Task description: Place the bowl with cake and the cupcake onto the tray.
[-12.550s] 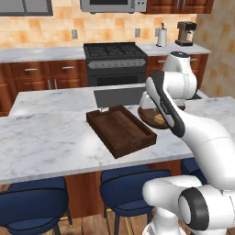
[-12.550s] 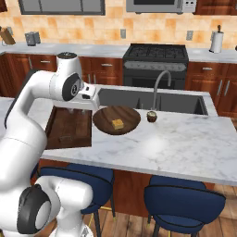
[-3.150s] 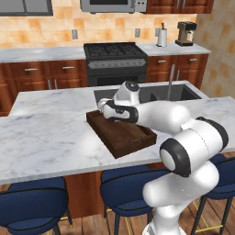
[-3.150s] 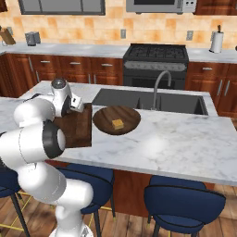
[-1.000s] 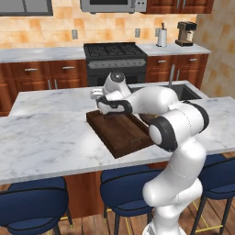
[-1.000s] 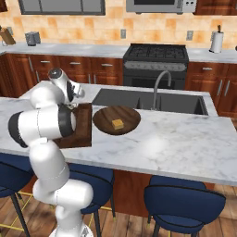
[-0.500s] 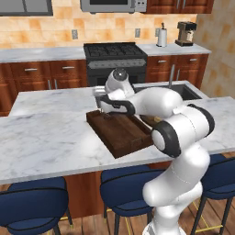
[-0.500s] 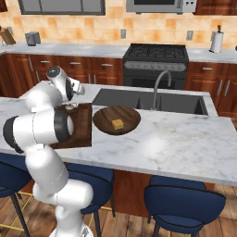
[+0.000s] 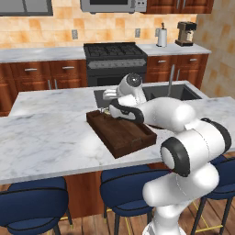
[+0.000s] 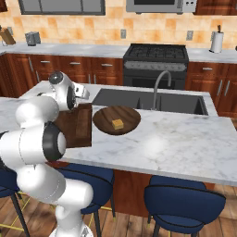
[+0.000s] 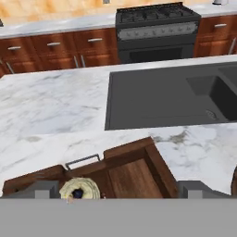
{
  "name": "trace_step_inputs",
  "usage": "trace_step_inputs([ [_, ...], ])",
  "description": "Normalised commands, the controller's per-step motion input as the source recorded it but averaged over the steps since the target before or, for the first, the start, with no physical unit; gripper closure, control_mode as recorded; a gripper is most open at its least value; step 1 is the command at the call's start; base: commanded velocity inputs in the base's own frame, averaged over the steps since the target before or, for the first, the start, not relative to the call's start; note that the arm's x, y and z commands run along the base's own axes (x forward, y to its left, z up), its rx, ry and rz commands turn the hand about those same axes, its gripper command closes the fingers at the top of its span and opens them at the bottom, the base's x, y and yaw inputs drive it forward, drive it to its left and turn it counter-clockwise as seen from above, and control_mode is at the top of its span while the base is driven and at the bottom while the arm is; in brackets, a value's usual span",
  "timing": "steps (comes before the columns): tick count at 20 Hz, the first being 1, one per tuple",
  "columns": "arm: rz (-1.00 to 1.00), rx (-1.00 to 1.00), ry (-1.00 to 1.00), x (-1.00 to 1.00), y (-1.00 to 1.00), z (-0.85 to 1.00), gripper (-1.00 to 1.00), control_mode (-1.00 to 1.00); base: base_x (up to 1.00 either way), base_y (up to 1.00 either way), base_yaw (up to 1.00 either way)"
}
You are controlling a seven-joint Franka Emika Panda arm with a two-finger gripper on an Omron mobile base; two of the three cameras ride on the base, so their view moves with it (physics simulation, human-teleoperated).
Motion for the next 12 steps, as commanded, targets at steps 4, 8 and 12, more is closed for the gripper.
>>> trace_step_inputs([
  [4,0.00,0.00,-0.07,-0.49,-0.45,0.02,-1.00,-1.00,0.00,0.00,0.00],
  [8,0.00,0.00,-0.08,-0.54,-0.42,0.09,-1.00,-1.00,0.00,0.00,0.00],
  [12,0.00,0.03,-0.04,-0.46,-0.51,0.04,-1.00,-1.00,0.00,0.00,0.00],
])
